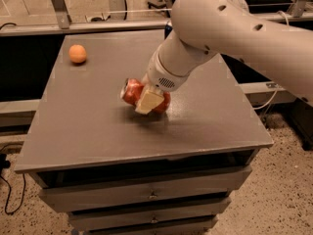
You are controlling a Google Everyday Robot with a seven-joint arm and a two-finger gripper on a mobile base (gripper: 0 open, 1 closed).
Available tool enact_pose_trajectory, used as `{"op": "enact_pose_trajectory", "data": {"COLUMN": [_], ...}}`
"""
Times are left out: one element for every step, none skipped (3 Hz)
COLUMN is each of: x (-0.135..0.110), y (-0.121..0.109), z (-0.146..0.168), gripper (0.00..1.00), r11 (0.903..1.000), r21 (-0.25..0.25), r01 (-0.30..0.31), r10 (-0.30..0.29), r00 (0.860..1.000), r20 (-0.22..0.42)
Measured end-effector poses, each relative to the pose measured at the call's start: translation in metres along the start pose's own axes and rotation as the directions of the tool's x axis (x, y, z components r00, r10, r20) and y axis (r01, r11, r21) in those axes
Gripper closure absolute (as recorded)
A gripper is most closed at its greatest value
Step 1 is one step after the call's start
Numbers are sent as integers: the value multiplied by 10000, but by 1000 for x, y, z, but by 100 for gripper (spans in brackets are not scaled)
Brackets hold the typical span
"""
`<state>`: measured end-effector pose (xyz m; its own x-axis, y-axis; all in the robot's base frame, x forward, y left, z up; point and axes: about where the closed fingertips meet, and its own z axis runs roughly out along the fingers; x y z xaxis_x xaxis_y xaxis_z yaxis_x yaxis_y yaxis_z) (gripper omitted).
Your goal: Knock coke can over
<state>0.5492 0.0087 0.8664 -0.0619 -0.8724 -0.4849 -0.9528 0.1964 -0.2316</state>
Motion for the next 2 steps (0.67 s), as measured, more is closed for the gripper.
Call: {"op": "enact_pose_trajectory", "data": {"x": [-15, -29], "y": [-1, -1], "z": [-4, -17], "gripper": [0, 0], "r11": [10000, 9997], "r21": [-31, -35], "r01": [85, 228], "r10": [-84, -224], "r00": [9993, 9961], "r20": [361, 853]}}
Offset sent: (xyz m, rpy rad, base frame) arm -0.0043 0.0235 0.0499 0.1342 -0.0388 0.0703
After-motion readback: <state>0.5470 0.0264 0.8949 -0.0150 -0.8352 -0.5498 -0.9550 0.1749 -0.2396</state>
